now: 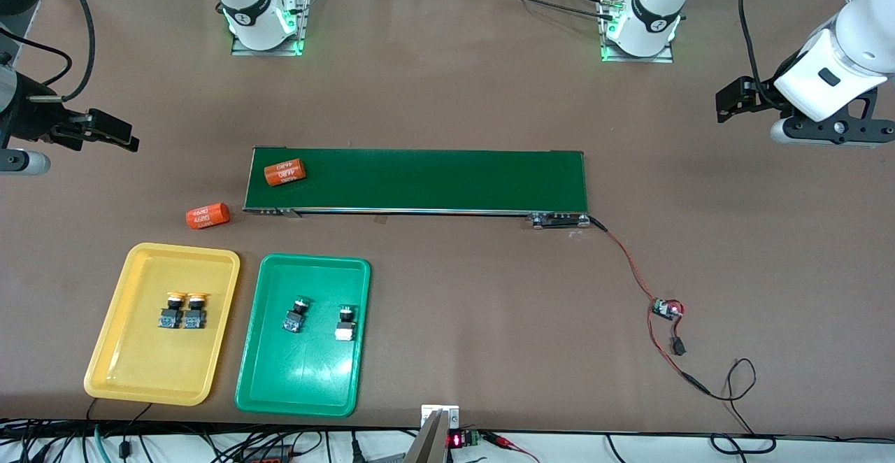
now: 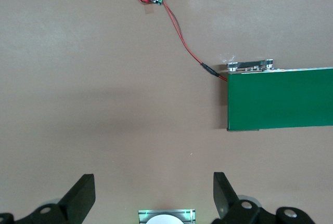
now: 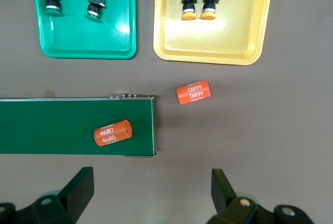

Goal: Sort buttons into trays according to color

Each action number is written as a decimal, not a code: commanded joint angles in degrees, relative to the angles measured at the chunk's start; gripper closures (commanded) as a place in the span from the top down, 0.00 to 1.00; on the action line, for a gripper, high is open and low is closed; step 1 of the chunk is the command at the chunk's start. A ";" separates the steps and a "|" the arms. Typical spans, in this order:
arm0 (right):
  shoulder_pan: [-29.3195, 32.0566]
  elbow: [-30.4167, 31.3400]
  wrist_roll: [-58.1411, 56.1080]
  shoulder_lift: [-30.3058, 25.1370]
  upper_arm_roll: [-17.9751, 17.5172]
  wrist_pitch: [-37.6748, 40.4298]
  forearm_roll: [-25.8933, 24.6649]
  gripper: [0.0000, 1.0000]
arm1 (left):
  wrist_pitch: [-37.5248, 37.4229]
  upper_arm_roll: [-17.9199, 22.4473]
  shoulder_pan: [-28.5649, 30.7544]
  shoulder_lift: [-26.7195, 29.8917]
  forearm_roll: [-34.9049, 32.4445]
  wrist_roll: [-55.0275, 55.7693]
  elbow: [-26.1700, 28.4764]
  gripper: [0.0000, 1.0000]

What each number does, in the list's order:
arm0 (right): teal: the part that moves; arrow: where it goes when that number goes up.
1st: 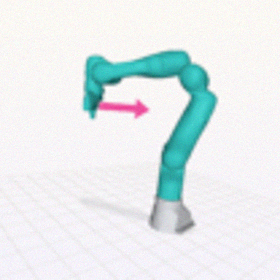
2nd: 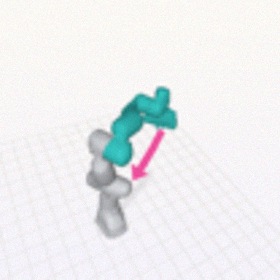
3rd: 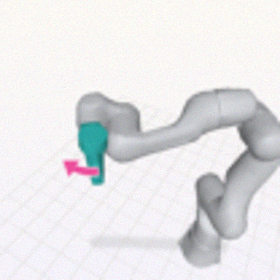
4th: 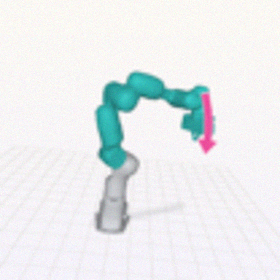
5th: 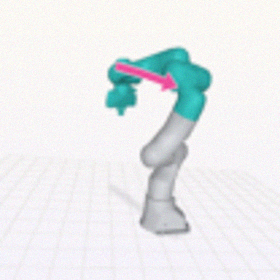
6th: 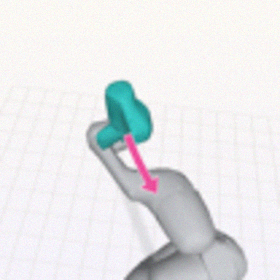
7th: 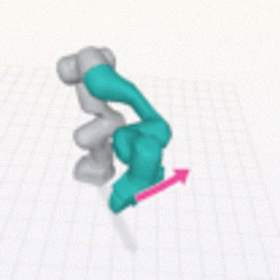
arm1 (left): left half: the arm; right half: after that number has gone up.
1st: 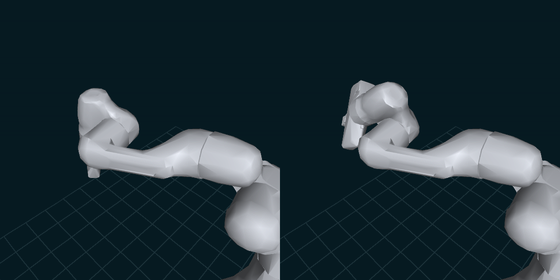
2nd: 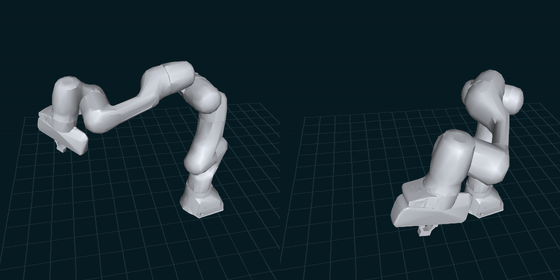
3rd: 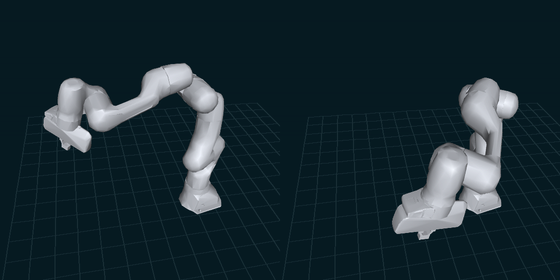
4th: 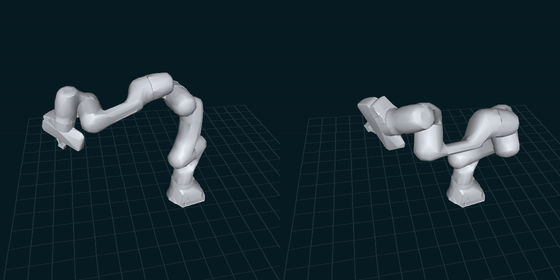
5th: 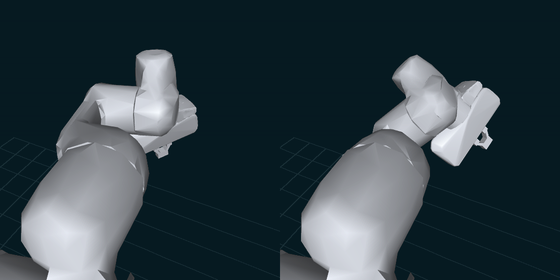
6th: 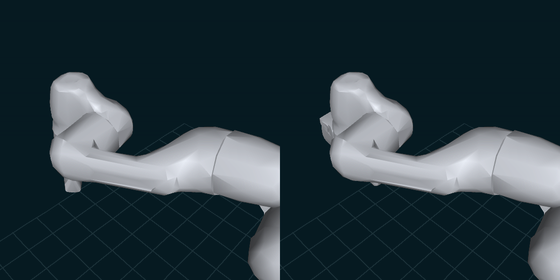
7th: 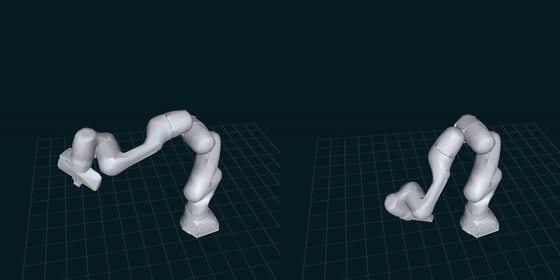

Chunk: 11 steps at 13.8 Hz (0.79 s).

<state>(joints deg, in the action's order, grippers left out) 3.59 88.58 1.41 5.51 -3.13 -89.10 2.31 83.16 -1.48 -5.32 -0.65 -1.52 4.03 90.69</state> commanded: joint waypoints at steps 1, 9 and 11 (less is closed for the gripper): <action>-0.07 0.27 -0.26 -0.32 0.05 -0.46 -0.82 1.00 | -1.42 0.25 -0.05 -0.66 -1.30 0.36 -1.83 1.00; -0.16 0.27 -0.18 -0.32 0.05 -0.46 -0.82 1.00 | -1.51 -0.10 -0.13 -0.66 -1.30 0.45 -1.83 1.00; -0.16 0.19 -0.18 -0.32 0.05 -0.46 -0.82 1.00 | -1.51 -0.19 -0.40 -0.66 -1.30 0.45 -1.83 1.00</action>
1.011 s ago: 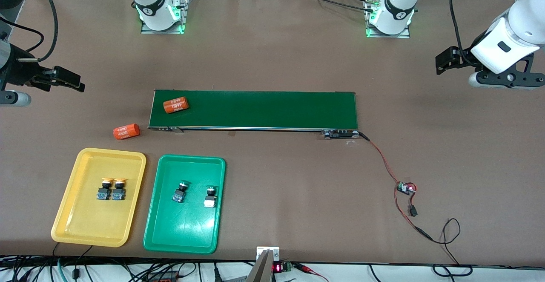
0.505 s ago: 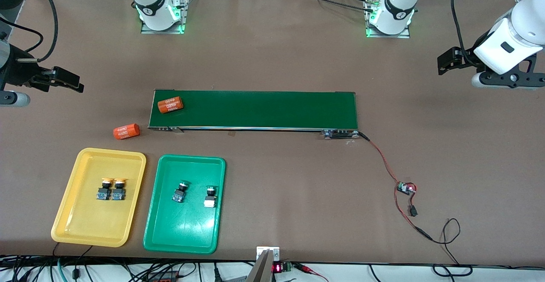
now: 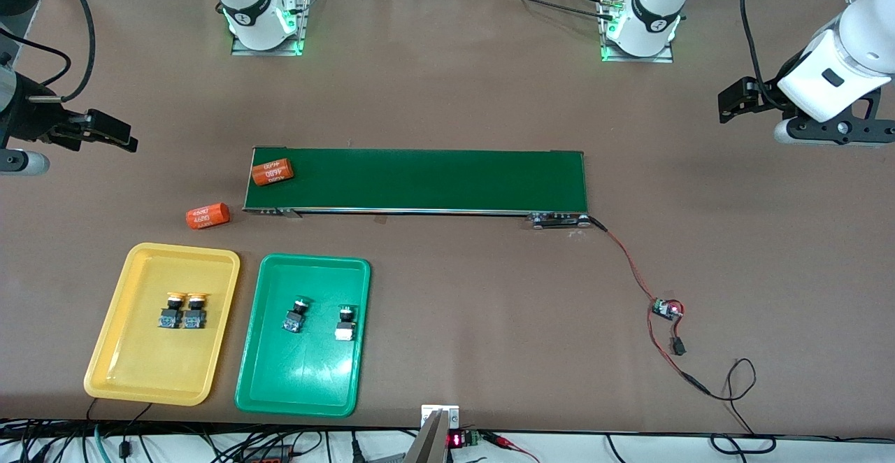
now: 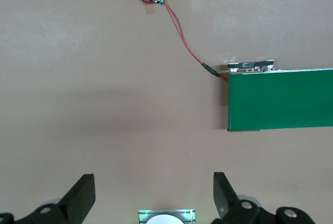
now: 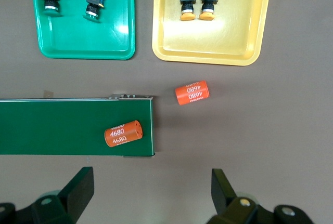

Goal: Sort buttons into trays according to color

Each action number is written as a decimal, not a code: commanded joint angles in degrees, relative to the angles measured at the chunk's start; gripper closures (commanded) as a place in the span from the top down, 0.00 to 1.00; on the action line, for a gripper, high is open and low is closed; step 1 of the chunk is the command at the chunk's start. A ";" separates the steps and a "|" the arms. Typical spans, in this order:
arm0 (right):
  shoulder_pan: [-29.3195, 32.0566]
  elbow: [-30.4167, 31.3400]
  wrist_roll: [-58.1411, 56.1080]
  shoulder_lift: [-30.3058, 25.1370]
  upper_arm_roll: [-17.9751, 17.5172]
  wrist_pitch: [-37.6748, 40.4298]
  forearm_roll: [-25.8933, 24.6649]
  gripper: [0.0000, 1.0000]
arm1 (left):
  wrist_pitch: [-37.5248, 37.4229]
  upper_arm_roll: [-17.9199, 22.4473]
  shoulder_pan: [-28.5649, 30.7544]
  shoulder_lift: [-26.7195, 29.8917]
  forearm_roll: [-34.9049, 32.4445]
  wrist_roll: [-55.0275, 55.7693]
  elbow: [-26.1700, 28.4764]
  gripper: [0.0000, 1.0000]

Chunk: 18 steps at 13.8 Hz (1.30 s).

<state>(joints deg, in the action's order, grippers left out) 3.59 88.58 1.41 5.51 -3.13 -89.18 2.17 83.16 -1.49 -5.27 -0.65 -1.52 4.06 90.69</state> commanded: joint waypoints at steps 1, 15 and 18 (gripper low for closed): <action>-0.16 0.19 -0.18 -0.32 -0.04 -0.38 -0.67 1.00 | -1.51 -0.18 -0.44 -0.58 -1.29 0.42 -1.83 1.00; -0.16 0.19 -0.26 -0.32 -0.04 -0.64 -2.34 1.00 | -2.12 -3.60 -0.88 -0.40 -1.21 4.99 -1.92 1.00; -0.16 0.19 -0.26 -0.32 -0.04 -0.47 -3.83 1.00 | -2.12 -3.52 -0.71 -0.40 -1.21 4.99 -1.92 1.00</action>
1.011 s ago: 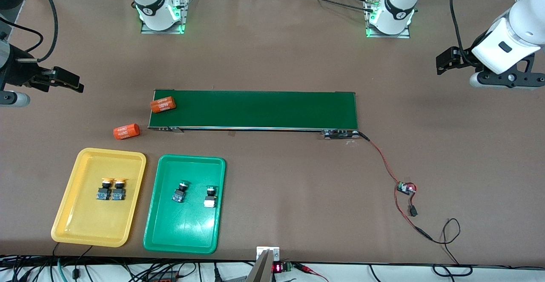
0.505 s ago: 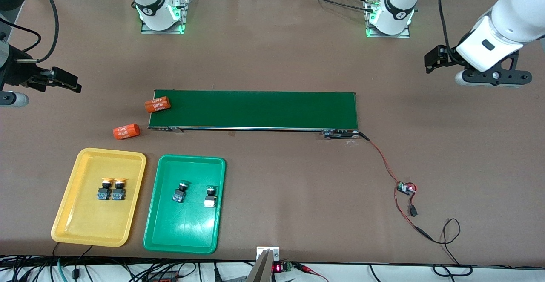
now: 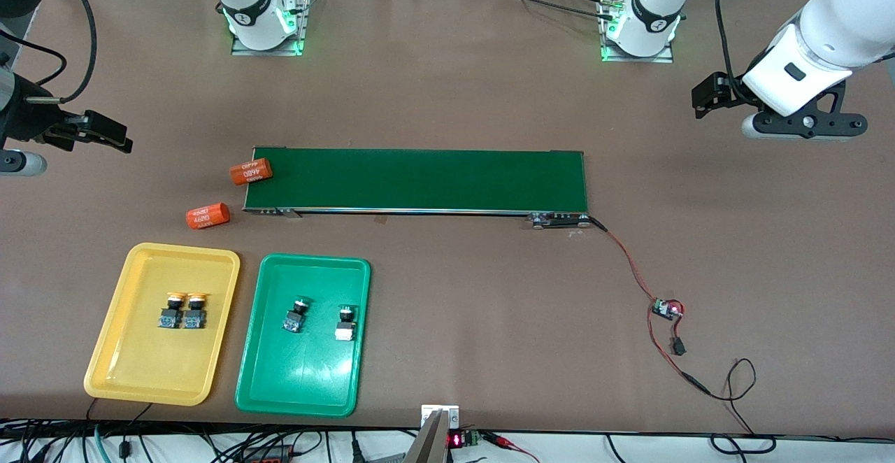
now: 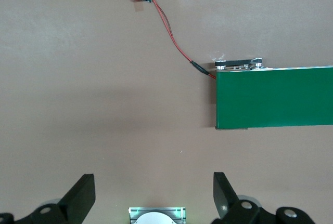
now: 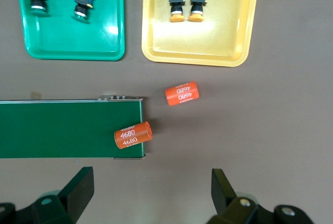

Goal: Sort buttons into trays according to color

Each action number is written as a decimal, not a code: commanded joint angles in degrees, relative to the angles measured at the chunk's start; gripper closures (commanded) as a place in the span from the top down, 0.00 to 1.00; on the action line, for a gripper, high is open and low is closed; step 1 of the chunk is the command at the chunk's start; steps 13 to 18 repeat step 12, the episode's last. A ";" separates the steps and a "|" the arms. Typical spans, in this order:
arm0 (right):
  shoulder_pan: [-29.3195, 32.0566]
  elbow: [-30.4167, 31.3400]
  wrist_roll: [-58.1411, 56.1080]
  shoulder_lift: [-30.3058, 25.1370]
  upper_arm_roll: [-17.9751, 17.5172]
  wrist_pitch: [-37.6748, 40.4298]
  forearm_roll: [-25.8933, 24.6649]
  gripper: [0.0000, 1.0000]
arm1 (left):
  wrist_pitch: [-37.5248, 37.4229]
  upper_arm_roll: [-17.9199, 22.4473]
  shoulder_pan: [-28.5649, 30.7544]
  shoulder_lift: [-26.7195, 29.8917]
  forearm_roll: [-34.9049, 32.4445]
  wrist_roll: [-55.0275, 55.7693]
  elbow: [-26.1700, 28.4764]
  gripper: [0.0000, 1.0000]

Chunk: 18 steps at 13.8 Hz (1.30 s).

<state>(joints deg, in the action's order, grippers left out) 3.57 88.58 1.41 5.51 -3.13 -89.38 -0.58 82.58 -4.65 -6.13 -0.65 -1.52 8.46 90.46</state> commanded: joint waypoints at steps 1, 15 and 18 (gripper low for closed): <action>-0.41 0.19 -0.26 -0.32 -0.12 -0.26 -1.27 1.00 | -1.54 -0.36 0.24 -0.40 -1.21 0.59 -1.69 1.00; -1.03 0.19 -0.26 -0.32 -0.12 -0.18 -1.44 1.00 | -1.63 -0.10 0.59 -0.40 -1.12 0.42 -1.69 1.00; -1.03 0.19 -0.26 -0.32 -0.12 -0.18 -1.44 1.00 | -1.63 -0.10 0.59 -0.40 -1.12 0.42 -1.69 1.00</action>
